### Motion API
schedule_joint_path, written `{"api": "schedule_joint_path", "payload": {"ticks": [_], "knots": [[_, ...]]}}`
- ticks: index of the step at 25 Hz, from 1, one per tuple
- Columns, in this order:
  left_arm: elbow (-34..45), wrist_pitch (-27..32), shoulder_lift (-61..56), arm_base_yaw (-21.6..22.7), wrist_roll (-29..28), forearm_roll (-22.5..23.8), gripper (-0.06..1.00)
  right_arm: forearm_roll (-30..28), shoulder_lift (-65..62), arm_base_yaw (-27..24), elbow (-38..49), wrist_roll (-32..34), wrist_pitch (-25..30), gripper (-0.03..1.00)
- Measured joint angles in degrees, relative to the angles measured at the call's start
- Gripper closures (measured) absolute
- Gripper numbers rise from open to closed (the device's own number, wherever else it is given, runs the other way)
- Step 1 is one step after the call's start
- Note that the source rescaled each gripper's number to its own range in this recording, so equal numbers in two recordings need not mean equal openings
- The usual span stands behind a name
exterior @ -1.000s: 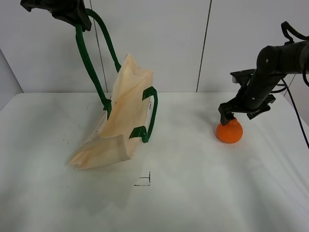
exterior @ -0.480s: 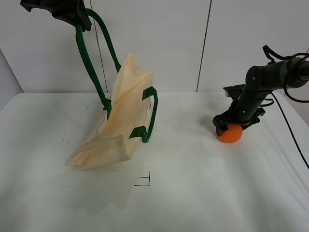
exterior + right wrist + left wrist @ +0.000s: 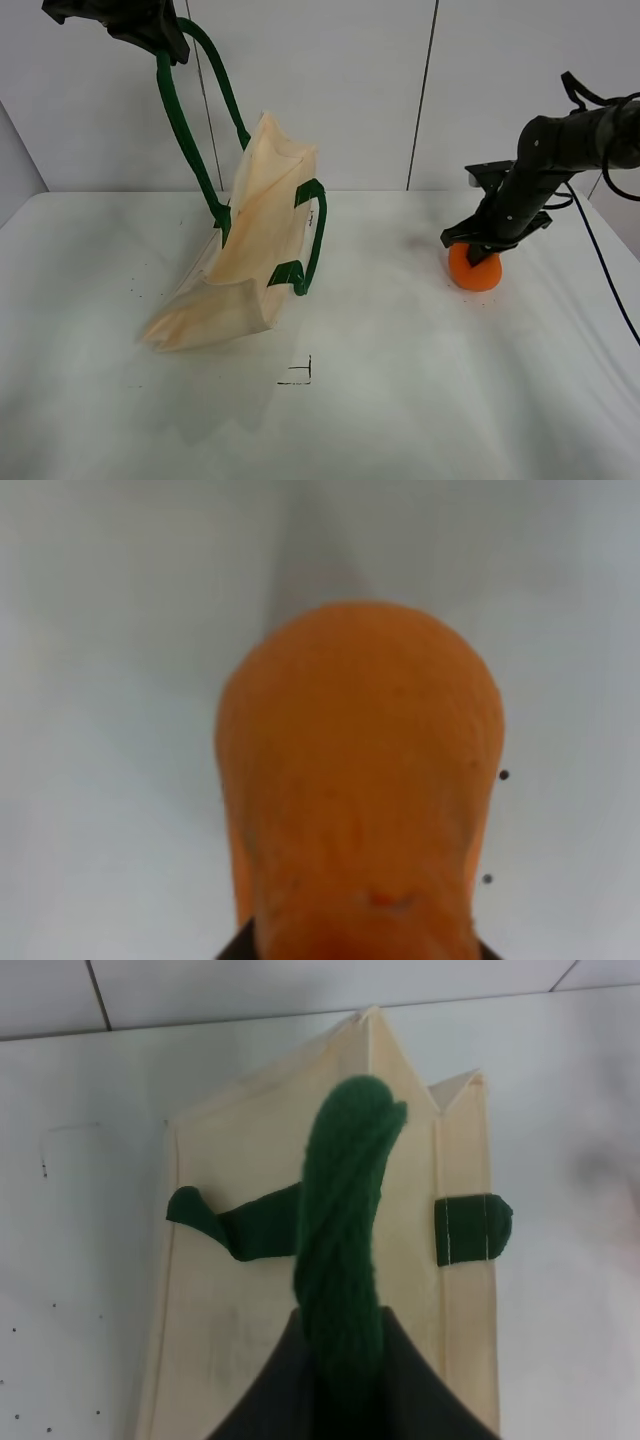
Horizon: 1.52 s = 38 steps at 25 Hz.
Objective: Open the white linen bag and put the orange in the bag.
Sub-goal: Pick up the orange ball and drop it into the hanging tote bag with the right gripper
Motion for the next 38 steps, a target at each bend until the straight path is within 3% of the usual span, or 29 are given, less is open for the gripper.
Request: {"api": "schedule_joint_path", "payload": {"ticks": [7,11,23,38], "knots": [[0.0,0.0,0.0,0.0,0.1,0.0,0.94,13.6,-7.3,0.2,-12.2,-7.2,10.3,0.96],[0.0,0.0,0.0,0.0,0.1,0.0,0.94,19.0,-8.5,3.0,-20.8,-9.3,15.7,0.96],[0.0,0.0,0.0,0.0,0.3,0.0,0.94,36.1,-3.3,19.5,-23.8,-16.1,12.1,0.97],[0.0,0.0,0.0,0.0,0.4,0.0,0.94,33.0,2.9,20.8,-23.8,-14.2,10.6,0.97]]}}
